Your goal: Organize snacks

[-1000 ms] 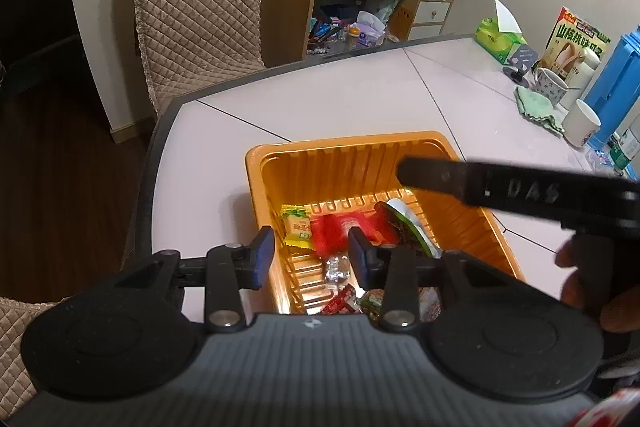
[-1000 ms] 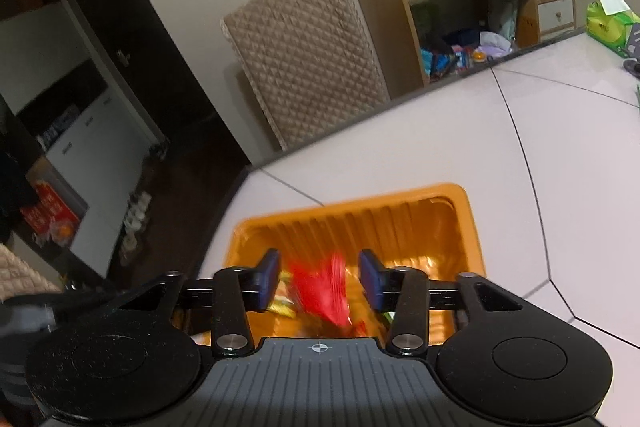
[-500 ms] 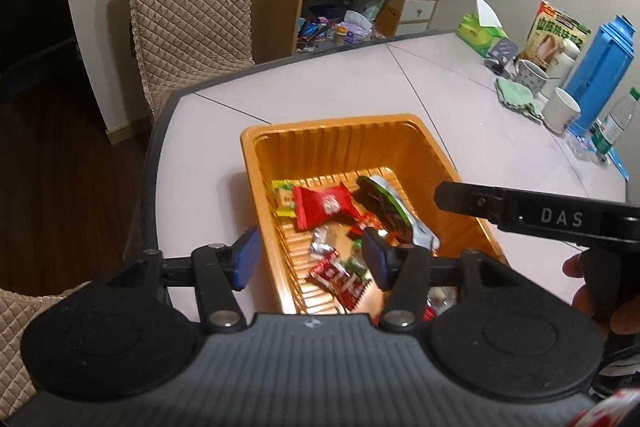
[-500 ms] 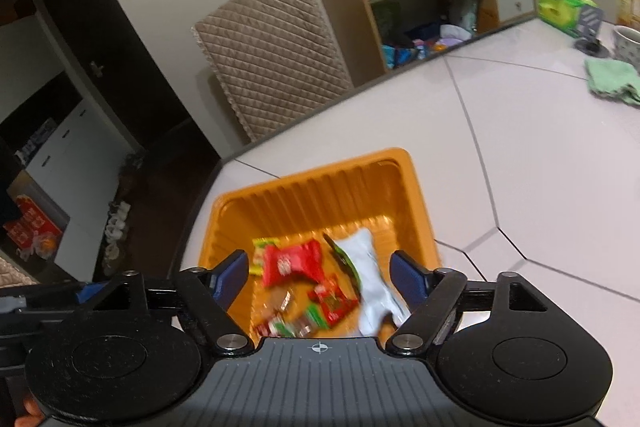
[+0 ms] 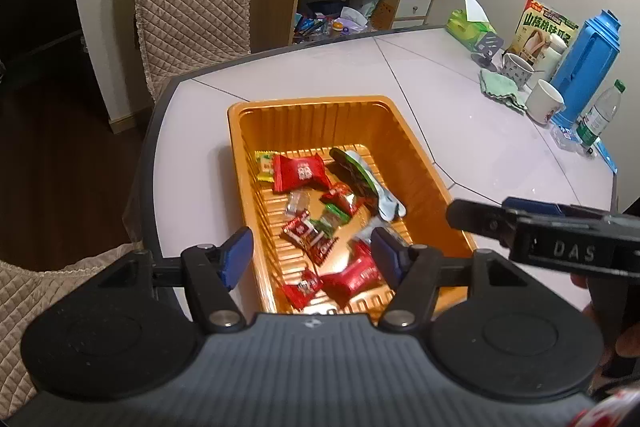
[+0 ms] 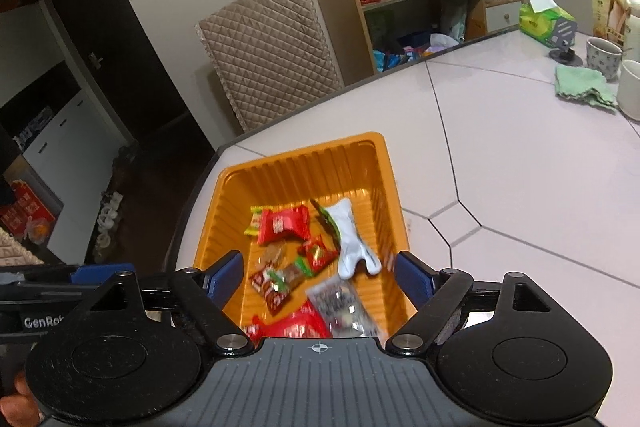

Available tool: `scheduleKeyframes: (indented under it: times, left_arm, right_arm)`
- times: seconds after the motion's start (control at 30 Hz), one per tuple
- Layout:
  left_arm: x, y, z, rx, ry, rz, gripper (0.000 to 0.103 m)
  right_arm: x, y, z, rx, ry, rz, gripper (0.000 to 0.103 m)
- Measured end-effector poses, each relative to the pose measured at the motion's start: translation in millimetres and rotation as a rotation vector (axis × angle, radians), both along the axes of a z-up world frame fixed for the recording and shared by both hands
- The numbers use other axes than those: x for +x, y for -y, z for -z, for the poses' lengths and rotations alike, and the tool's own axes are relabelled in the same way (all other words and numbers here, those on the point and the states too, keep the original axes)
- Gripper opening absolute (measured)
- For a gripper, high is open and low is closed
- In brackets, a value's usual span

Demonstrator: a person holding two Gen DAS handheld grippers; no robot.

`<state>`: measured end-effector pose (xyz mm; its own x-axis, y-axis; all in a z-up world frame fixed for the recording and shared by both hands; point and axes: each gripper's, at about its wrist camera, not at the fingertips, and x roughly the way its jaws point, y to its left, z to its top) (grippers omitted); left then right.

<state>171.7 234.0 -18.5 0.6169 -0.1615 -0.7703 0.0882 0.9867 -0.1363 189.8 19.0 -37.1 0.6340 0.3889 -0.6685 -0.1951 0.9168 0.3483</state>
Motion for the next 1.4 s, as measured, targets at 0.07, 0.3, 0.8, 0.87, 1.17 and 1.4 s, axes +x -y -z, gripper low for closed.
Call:
scheduleKeyframes:
  times: [0.07,0.3,0.8,0.87,1.17,1.4]
  left_arm:
    - [-8,5,-2,-0.001,-0.001,0.002,0.063]
    - [-45,37,-8,0.001,-0.004,0.003,0.064]
    - [-139,128,0,0.011,-0.055,-0.034,0.066]
    - [-149,138,2,0.017,-0.062,-0.036,0.066]
    - [-182,170,6,0.025,-0.068,-0.046,0.066]
    - [-195,183,7,0.031,-0.067,-0.058,0.066]
  right_arm:
    - [-11,5,-2,-0.007,0.000,-0.003,0.082]
    - [-54,35,-8,-0.043,0.006,-0.007,0.082]
    - [-142,119,2,-0.113,-0.053,-0.071,0.083]
    - [-151,128,4,-0.115,-0.064,-0.076,0.083]
    - [-184,156,7,-0.112,-0.078,-0.091,0.083]
    - [-194,170,4,-0.109,-0.074,-0.101,0.083]
